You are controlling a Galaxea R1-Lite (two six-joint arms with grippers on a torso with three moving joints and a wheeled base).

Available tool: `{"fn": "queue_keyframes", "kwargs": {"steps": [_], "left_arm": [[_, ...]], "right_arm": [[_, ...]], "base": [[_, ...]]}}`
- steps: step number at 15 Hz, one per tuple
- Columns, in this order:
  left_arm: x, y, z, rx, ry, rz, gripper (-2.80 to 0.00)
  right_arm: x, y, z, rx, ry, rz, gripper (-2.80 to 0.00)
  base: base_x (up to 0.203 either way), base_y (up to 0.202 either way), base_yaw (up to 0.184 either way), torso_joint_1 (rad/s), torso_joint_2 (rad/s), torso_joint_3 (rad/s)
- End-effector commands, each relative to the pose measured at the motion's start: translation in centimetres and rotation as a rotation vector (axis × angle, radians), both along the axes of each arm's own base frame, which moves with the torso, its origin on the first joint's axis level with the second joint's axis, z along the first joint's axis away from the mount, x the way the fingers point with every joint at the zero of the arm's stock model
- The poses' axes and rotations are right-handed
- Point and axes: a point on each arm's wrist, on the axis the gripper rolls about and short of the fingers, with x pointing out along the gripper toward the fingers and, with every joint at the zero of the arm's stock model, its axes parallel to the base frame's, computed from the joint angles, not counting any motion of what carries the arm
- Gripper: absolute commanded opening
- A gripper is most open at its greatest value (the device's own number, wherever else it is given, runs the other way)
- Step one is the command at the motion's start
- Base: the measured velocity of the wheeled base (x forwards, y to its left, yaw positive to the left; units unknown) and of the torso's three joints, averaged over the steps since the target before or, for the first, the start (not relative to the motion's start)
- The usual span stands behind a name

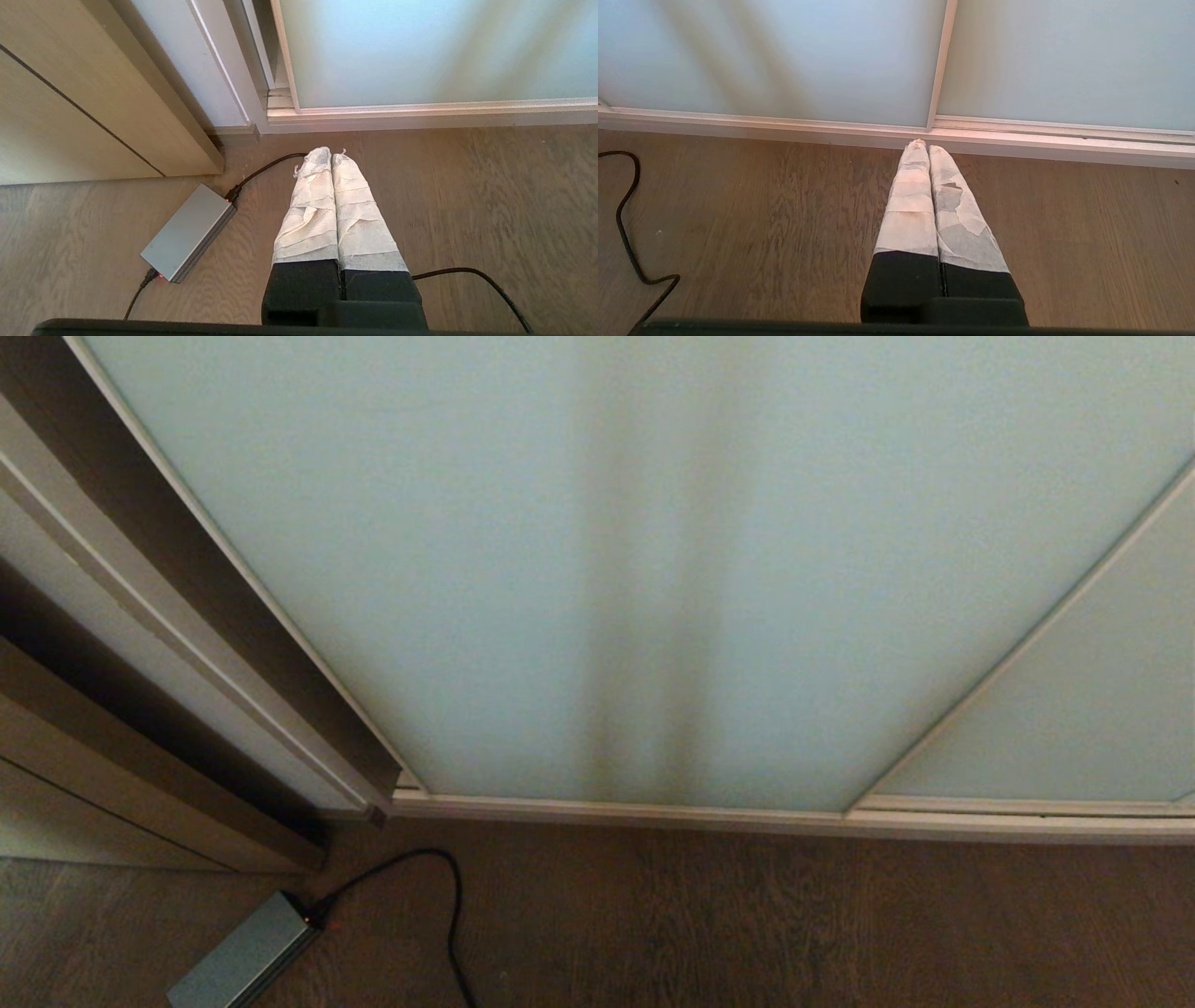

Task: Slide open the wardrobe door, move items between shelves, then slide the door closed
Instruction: Close the door

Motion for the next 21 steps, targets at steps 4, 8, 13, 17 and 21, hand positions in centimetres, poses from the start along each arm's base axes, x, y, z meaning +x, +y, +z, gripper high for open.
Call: {"fn": "queue_keyframes", "kwargs": {"steps": [4,8,13,17,21], "left_arm": [[0.0,0.0,0.1,0.006,-0.003,0.004,-2.80],[-0.2,0.0,4.1,-0.006,-0.037,0.010,-2.80],[3.5,0.4,19.6,-0.097,-0.152,0.178,-2.80],[7.8,1.1,28.1,-0.163,-0.415,0.461,-2.80],[11.8,1.8,32.0,-0.181,-0.556,0.651,-2.80]], "right_arm": [[0.0,0.0,0.0,0.000,0.002,0.000,-2.80],[0.0,0.0,0.0,0.000,0.001,0.000,-2.80],[0.0,0.0,0.0,0.000,0.002,0.000,-2.80],[0.0,0.0,0.0,0.000,0.002,0.000,-2.80],[0.0,0.0,0.0,0.000,0.002,0.000,-2.80]], "base": [[0.000,0.000,0.000,0.000,0.00,0.000],[0.000,0.000,0.000,0.000,0.00,0.000],[0.000,0.000,0.000,0.000,0.00,0.000],[0.000,0.000,0.000,0.000,0.00,0.000],[0.000,0.000,0.000,0.000,0.00,0.000]]}}
